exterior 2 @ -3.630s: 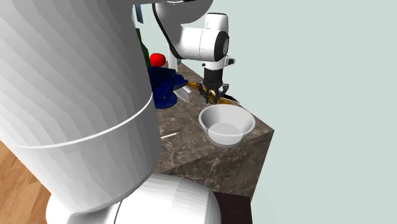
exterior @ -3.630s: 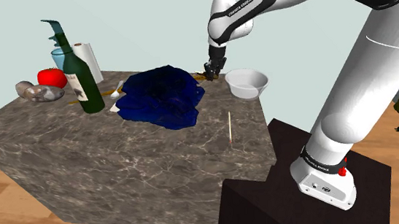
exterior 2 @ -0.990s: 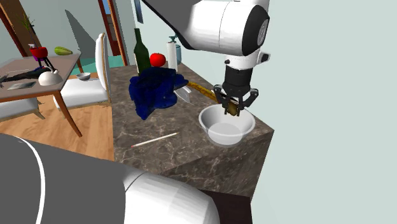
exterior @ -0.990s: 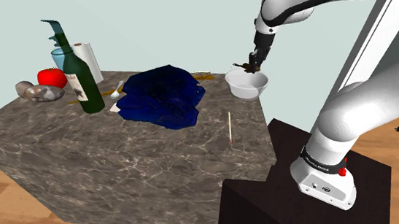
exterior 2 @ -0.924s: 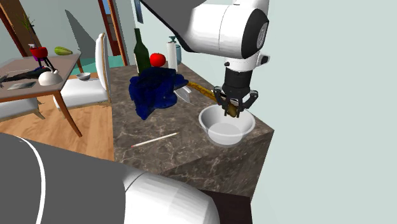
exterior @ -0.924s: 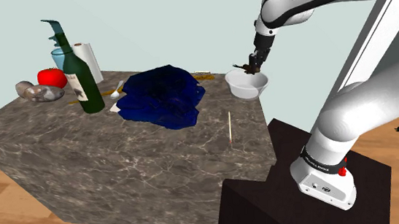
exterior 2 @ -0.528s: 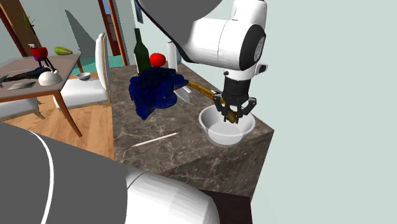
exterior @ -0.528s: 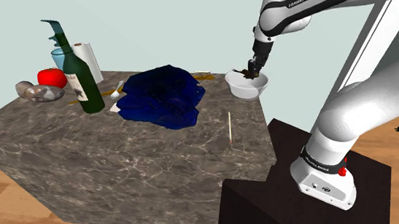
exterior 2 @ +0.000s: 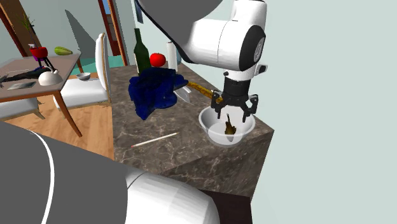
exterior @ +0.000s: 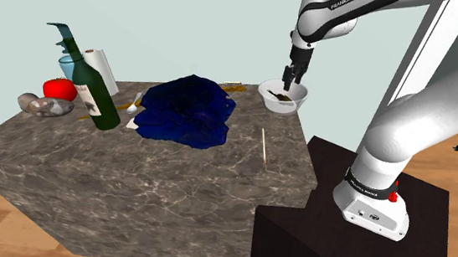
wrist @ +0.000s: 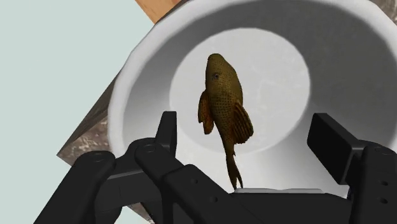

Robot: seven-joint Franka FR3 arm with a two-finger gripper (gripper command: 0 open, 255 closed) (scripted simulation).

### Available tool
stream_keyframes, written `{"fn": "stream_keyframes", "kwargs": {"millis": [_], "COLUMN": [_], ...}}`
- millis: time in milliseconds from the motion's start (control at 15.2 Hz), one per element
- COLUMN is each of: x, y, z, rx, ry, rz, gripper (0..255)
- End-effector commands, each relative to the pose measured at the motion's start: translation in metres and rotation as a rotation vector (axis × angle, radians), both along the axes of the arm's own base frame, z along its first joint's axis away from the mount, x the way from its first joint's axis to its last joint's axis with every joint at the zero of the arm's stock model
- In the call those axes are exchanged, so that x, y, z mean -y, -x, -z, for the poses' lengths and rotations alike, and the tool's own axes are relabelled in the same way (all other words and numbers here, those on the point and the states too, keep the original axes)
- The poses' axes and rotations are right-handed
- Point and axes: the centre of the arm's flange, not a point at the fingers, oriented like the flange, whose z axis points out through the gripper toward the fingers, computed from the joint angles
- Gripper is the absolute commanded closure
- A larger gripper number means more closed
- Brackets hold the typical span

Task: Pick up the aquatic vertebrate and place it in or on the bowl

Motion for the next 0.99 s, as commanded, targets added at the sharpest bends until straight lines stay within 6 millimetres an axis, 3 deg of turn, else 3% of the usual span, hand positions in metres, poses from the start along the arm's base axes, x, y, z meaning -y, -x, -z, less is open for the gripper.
{"fn": "stream_keyframes", "kwargs": {"millis": [0, 132, 396, 924], "x": [0.0, 0.0, 0.001, 0.001], "y": [0.0, 0.0, 0.005, 0.005], "z": [0.0, 0.0, -0.05, -0.05], "rx": [0.0, 0.0, 0.0, 0.0], "ry": [0.0, 0.0, 0.0, 0.0], "rz": [0.0, 0.0, 0.0, 0.0], "gripper": [0, 0, 0, 0]}}
